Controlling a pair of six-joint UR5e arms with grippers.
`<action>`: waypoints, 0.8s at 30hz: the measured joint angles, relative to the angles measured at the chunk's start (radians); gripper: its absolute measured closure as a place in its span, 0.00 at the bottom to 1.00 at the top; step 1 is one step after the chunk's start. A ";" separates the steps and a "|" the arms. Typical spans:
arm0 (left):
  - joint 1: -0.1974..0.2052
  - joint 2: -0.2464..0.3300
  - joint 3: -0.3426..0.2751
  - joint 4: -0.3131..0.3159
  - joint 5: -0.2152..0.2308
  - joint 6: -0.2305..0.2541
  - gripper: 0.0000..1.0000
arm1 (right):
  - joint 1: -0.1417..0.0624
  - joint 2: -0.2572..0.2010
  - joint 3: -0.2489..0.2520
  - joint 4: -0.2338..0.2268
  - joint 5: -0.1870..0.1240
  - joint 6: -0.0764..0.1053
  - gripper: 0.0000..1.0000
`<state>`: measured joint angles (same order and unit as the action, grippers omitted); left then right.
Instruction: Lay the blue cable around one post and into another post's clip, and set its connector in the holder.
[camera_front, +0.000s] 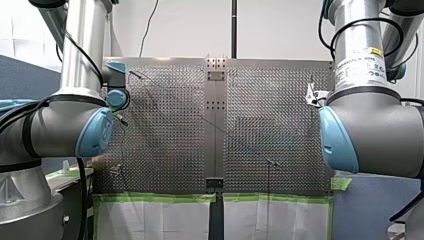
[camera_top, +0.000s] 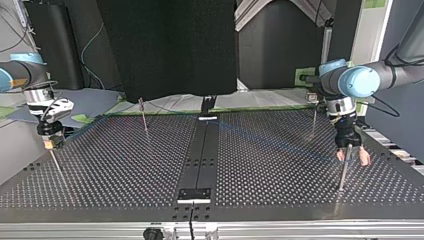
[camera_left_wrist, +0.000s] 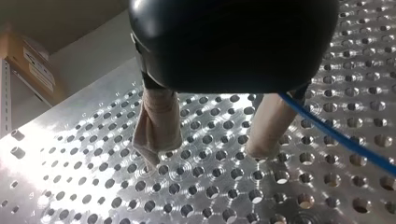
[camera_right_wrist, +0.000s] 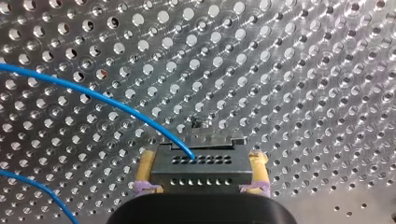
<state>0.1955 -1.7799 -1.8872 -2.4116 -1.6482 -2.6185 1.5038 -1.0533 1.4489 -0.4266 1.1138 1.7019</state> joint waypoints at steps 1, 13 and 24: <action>0.000 0.000 0.000 0.000 0.000 0.000 0.00 | 0.000 0.000 0.000 0.000 0.000 0.000 1.00; 0.000 0.000 -0.001 0.000 0.000 0.000 0.00 | -0.002 0.001 0.001 -0.018 -0.012 0.004 1.00; 0.001 0.000 -0.001 0.000 0.000 0.000 0.00 | -0.003 0.001 0.000 -0.018 -0.019 0.002 1.00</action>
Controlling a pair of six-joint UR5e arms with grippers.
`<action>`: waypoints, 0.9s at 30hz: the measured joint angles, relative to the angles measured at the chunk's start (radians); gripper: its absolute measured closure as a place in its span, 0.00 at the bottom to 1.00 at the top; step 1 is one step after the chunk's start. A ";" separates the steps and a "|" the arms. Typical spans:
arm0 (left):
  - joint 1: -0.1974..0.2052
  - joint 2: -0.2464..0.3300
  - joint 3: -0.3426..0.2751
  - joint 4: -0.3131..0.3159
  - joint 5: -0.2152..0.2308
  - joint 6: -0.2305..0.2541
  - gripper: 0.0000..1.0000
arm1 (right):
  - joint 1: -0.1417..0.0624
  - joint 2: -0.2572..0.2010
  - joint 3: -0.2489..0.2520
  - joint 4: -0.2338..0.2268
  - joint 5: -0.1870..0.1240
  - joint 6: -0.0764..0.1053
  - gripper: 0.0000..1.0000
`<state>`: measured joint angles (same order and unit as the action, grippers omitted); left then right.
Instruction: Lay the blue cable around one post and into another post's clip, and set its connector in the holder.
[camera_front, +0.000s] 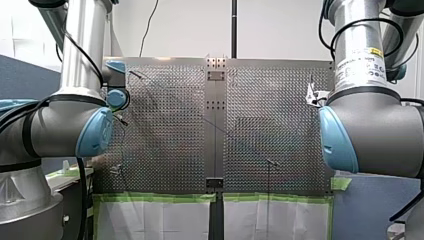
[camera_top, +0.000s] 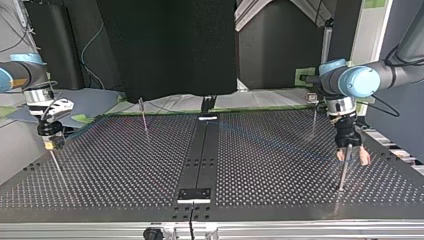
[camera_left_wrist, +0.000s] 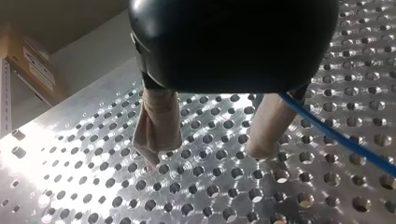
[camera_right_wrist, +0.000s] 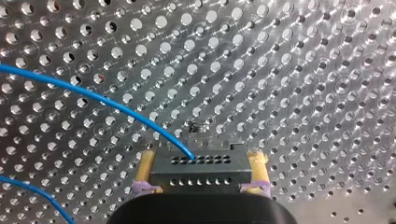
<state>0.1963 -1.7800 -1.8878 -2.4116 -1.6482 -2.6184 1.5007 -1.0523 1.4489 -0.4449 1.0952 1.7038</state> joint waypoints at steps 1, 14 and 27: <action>0.000 0.000 0.000 0.000 0.000 0.000 0.00 | 0.001 0.000 0.000 0.007 0.009 0.002 1.00; 0.000 0.000 0.000 0.000 0.000 0.000 0.00 | 0.000 0.000 0.000 0.028 0.035 0.008 1.00; 0.000 0.000 0.000 0.000 0.000 0.000 0.00 | 0.000 0.000 0.000 0.028 0.035 0.008 0.91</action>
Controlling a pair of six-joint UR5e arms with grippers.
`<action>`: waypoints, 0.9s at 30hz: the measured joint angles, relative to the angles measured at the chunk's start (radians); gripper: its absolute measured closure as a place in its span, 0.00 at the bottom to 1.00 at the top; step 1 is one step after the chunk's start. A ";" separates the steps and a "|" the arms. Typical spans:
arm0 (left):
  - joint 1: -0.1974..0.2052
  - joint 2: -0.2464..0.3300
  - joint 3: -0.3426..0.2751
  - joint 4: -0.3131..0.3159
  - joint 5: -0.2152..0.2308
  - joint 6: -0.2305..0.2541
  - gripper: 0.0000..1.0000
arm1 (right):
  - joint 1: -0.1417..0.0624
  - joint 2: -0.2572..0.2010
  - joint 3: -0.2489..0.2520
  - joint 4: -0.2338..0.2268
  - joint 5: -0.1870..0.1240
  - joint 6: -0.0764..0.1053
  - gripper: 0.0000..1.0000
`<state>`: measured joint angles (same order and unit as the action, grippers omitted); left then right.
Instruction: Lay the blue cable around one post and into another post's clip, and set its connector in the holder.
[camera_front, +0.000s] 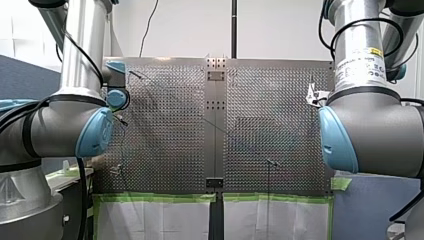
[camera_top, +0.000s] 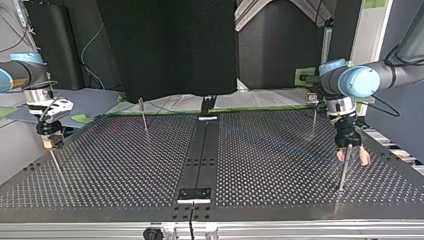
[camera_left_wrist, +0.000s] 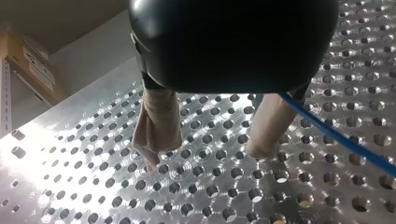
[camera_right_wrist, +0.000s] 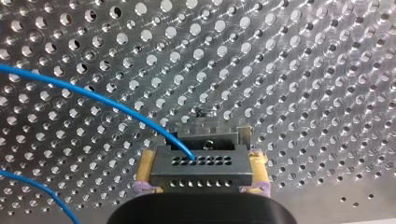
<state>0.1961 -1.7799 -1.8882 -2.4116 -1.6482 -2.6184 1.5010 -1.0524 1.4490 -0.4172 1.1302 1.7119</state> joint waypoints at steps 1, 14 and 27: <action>0.000 0.000 0.000 0.000 0.000 0.000 0.00 | 0.000 0.000 0.000 0.000 0.000 0.000 0.72; 0.001 0.000 0.000 -0.001 -0.002 0.000 0.00 | 0.000 0.000 0.000 0.000 0.000 0.000 0.00; -0.002 0.000 0.000 -0.043 -0.032 0.031 0.00 | 0.000 0.000 0.000 0.000 0.000 0.000 0.00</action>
<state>0.1944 -1.7798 -1.8880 -2.4543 -1.6799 -2.5877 1.5010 -1.0523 1.4490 -0.4172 1.1302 1.7120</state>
